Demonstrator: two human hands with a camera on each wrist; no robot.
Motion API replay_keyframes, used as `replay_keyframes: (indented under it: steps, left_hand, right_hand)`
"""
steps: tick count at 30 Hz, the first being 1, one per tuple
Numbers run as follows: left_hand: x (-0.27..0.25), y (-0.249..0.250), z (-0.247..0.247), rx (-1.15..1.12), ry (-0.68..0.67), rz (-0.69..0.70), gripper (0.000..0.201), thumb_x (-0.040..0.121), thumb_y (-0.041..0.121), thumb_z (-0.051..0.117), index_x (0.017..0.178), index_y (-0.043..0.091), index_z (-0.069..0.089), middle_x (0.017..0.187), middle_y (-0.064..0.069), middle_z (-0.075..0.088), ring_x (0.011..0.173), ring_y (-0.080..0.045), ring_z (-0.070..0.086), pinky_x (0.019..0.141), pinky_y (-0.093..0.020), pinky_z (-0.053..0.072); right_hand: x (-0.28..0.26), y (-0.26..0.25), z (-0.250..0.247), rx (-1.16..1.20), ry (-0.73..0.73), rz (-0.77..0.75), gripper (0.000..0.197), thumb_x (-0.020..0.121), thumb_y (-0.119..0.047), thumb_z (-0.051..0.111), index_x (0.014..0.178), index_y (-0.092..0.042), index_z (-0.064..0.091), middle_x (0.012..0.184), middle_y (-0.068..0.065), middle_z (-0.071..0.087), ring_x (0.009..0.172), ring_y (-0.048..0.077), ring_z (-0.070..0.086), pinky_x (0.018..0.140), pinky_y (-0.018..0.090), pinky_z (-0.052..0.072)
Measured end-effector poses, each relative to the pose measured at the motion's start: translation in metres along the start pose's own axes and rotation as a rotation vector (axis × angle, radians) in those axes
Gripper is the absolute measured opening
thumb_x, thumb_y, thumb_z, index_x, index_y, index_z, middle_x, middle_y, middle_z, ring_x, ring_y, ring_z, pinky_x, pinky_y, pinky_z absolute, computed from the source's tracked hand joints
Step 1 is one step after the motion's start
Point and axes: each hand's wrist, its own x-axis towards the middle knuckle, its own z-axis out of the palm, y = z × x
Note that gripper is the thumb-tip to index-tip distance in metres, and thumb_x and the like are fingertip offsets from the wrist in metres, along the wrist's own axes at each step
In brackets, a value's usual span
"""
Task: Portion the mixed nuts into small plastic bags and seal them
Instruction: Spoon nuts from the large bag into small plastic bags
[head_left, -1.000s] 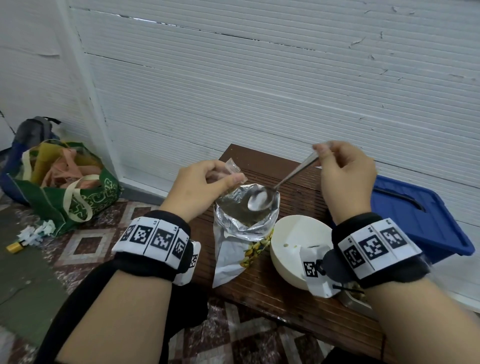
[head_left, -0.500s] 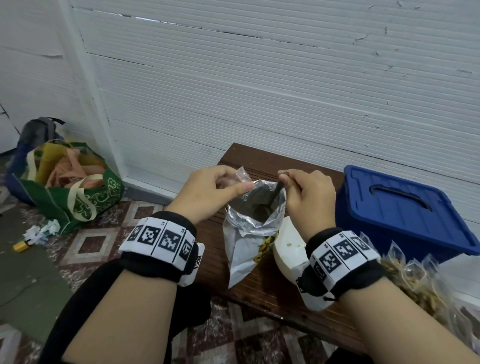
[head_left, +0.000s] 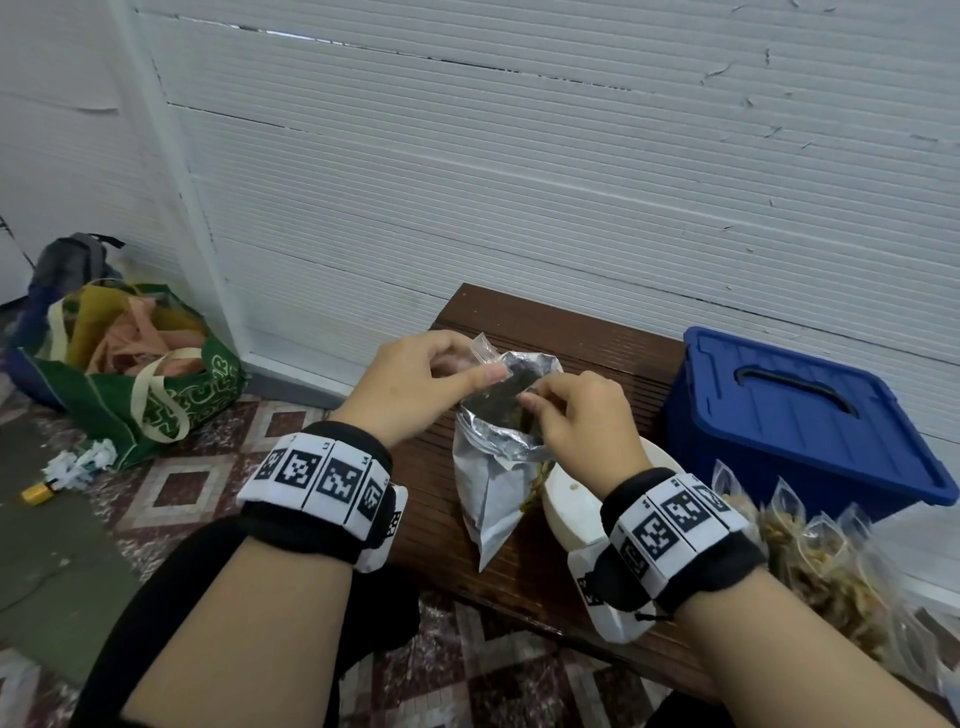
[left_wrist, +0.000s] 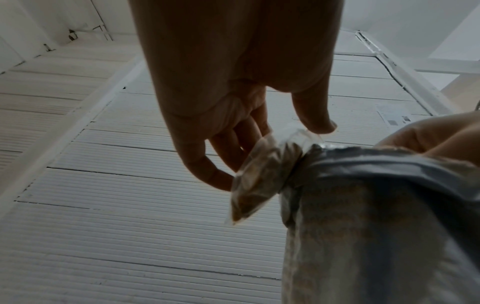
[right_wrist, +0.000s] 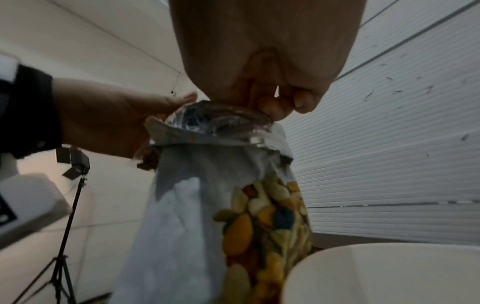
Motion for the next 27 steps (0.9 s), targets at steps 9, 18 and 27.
replay_keyframes:
  steps: [9, 18, 27]
  left_hand:
    - [-0.001, 0.0, -0.002, -0.021, -0.015, 0.009, 0.031, 0.071, 0.055, 0.07, 0.095, 0.035, 0.069, 0.096, 0.015, 0.071, 0.092, 0.007, 0.061, 0.078, -0.01, 0.042]
    - [-0.001, 0.0, -0.001, 0.007, 0.009, 0.021, 0.029, 0.078, 0.048, 0.069, 0.1, 0.03, 0.068, 0.093, 0.014, 0.069, 0.086, 0.014, 0.058, 0.07, -0.001, 0.04]
    - [0.002, 0.001, 0.0, 0.038, 0.023, 0.008, 0.045, 0.078, 0.05, 0.068, 0.115, 0.023, 0.065, 0.092, 0.02, 0.064, 0.089, 0.011, 0.054, 0.066, 0.001, 0.037]
  right_hand:
    - [0.002, -0.009, -0.013, 0.258, 0.132, 0.296, 0.022, 0.092, -0.021, 0.06, 0.072, -0.012, 0.063, 0.066, 0.005, 0.065, 0.061, 0.017, 0.056, 0.061, 0.028, 0.044]
    - [0.017, 0.006, -0.039, 0.307, 0.348, 0.499, 0.025, 0.092, -0.02, 0.056, 0.078, -0.005, 0.07, 0.085, 0.007, 0.07, 0.06, 0.007, 0.049, 0.052, 0.011, 0.036]
    - [0.027, 0.023, -0.066, 0.429, 0.462, 0.603, 0.035, 0.09, -0.014, 0.056, 0.057, -0.018, 0.066, 0.074, -0.006, 0.065, 0.086, 0.013, 0.06, 0.08, 0.026, 0.043]
